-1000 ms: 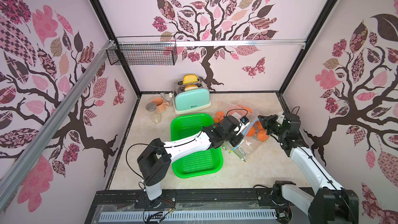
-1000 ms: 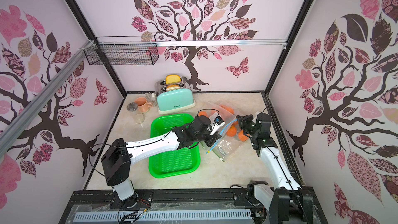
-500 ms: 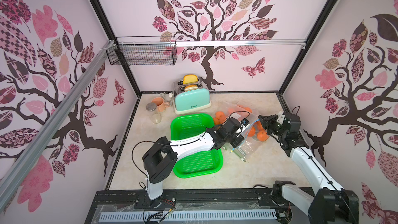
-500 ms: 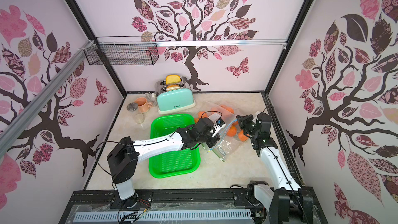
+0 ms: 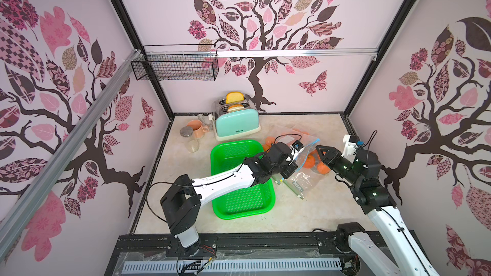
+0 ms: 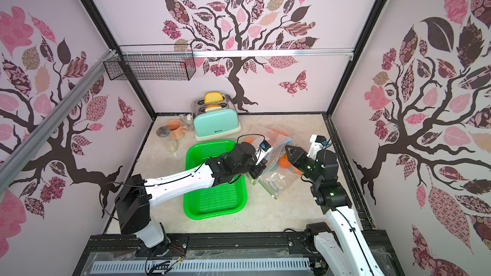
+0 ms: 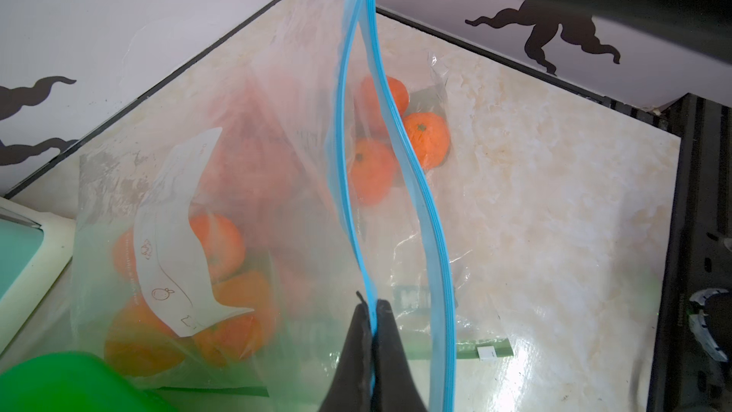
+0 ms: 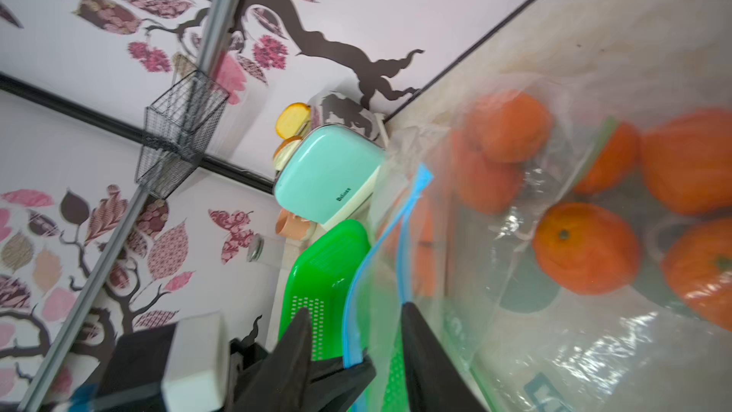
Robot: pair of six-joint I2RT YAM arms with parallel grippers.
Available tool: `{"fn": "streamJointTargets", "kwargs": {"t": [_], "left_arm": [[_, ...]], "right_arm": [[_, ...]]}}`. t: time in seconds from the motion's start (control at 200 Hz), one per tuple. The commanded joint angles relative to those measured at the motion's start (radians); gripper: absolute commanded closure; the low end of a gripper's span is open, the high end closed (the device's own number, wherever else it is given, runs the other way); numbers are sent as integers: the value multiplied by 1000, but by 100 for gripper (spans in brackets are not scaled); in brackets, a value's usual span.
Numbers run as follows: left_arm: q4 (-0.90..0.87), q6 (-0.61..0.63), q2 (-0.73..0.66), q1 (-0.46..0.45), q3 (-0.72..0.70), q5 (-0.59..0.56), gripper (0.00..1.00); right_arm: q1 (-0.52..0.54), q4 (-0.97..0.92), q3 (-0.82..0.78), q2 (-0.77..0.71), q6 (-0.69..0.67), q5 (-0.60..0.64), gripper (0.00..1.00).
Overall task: Open the zip-top bag and take out the orange
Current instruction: Open the zipper of the food storage bag at the center of the board.
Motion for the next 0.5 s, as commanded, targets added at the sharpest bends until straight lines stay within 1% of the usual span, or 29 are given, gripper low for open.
{"fn": "streamJointTargets", "kwargs": {"t": [0.0,0.065,0.135,0.19,0.29,0.435,0.495], "left_arm": [[34,16,-25,4,-15,8,100],[40,12,-31,4,-15,9,100],[46,4,-40,4,-21,9,100],[48,0,-46,4,-26,10,100],[49,-1,-53,4,-31,14,100],[57,-6,-58,4,-31,33,100],[64,-6,-58,4,-28,62,100]], "right_arm": [[5,50,-9,11,-36,-90,78],[8,99,-26,60,14,-177,85],[11,109,-34,112,42,-225,87],[13,100,-39,141,41,-234,90],[18,131,-66,172,48,-244,93],[29,142,-69,233,44,-241,92],[38,144,-69,261,40,-221,91]]}}
